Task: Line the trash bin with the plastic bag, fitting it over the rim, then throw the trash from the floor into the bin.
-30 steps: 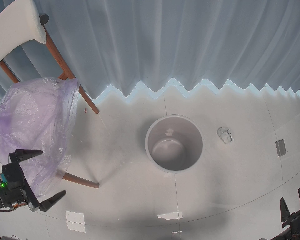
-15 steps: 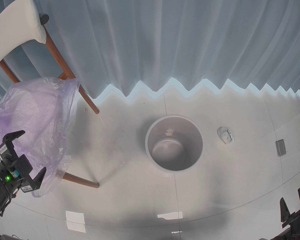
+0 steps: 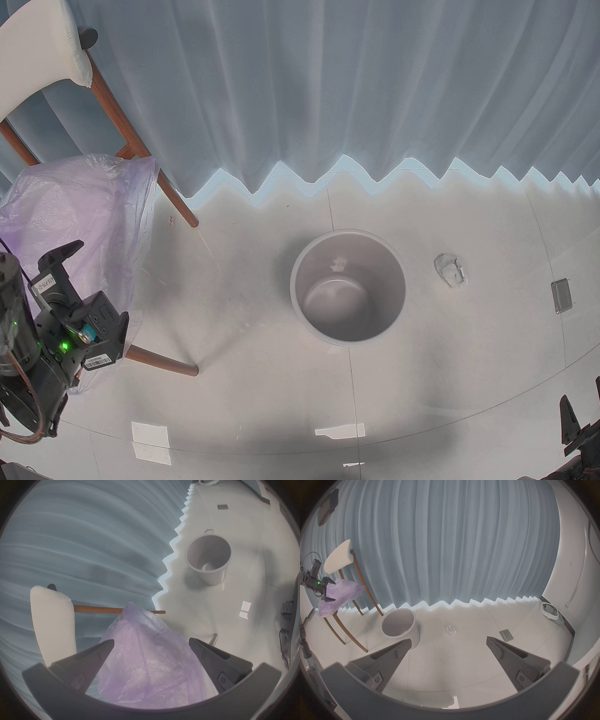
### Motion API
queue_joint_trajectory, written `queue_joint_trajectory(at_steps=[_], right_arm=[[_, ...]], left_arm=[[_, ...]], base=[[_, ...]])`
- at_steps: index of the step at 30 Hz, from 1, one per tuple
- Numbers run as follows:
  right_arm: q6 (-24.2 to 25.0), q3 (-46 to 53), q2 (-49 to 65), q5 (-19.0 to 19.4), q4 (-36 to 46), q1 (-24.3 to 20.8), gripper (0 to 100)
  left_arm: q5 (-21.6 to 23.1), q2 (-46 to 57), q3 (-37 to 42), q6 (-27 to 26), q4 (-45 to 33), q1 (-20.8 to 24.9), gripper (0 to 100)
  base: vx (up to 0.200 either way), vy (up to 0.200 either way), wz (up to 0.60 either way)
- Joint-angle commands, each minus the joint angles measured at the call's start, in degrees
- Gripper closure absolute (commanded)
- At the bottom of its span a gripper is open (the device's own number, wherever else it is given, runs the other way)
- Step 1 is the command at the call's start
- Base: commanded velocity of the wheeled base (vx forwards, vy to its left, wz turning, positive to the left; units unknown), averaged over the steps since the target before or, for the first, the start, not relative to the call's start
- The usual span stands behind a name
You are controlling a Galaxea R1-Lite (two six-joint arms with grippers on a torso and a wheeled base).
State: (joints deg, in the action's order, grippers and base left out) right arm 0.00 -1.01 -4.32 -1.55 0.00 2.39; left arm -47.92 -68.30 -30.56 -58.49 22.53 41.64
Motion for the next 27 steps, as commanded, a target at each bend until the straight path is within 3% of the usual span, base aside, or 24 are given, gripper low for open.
queue_joint_trajectory(at_steps=[1, 8, 11, 12, 13, 22, 27], right_arm=[[0.0, 1.0, 0.0, 0.0, 0.0, 0.1, 0], [0.0, 1.0, 0.0, 0.1, 0.0, 0.0, 0], [0.0, 1.0, 0.0, 0.1, 0.0, 0.0, 0], [0.0, 1.0, 0.0, 0.1, 0.0, 0.0, 0], [0.0, 1.0, 0.0, 0.0, 0.0, 0.0, 0], [0.0, 1.0, 0.0, 0.1, 0.0, 0.1, 0], [0.0, 1.0, 0.0, 0.0, 0.0, 0.0, 0]], left_arm=[[-5.7, -4.4, 0.9, 1.1, 0.5, 2.7, 0], [-15.2, -11.0, 0.6, 7.9, 1.2, 7.2, 0], [-21.5, -13.3, 1.1, 11.6, 1.8, 9.2, 0], [-21.5, -13.3, 1.1, 11.6, 1.8, 9.2, 0], [-24.8, -13.5, 1.6, 14.0, 2.0, 9.5, 0], [-26.1, -16.7, 2.0, 16.9, 3.8, 8.5, 0], [-31.0, -20.6, 2.2, 23.3, 4.5, 8.9, 0]], base=[[0.0, 0.0, 0.0], [0.0, 0.0, 0.0], [0.0, 0.0, 0.0], [0.0, 0.0, 0.0], [0.0, 0.0, 0.0], [0.0, 0.0, 0.0], [0.0, 0.0, 0.0]])
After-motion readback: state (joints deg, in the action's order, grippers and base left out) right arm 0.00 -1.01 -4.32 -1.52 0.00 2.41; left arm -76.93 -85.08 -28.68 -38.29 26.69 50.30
